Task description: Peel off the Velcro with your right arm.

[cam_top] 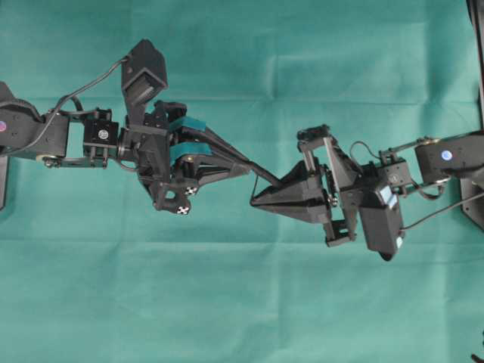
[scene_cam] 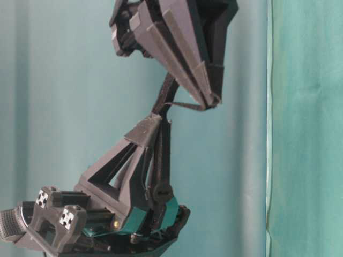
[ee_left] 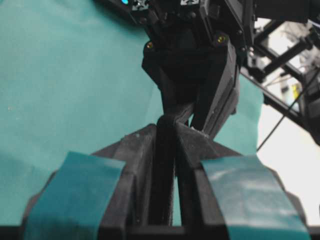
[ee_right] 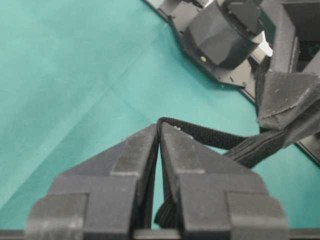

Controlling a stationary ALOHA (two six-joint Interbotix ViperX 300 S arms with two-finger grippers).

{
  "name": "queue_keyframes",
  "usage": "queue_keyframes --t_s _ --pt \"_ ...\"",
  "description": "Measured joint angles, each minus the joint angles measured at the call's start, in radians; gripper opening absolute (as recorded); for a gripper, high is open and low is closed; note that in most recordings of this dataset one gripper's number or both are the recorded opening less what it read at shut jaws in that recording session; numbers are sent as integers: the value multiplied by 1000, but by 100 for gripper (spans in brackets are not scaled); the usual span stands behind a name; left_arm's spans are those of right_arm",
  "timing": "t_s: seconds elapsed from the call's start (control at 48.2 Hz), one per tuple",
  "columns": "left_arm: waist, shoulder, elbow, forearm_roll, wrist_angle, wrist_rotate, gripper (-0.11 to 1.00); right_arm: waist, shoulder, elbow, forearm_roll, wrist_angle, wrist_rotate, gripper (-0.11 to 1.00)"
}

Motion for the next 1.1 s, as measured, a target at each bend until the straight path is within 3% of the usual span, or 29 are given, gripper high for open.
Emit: queue_keyframes --t_s 0.456,1.016,1.099 --pt "0 2 2 2 -21 -2 10 18 -92 77 3 6 8 -9" --pt "0 0 2 0 -26 -2 10 21 -106 87 14 11 67 -9" --pt "2 0 2 0 -31 -2 10 28 -109 89 14 18 72 -5"
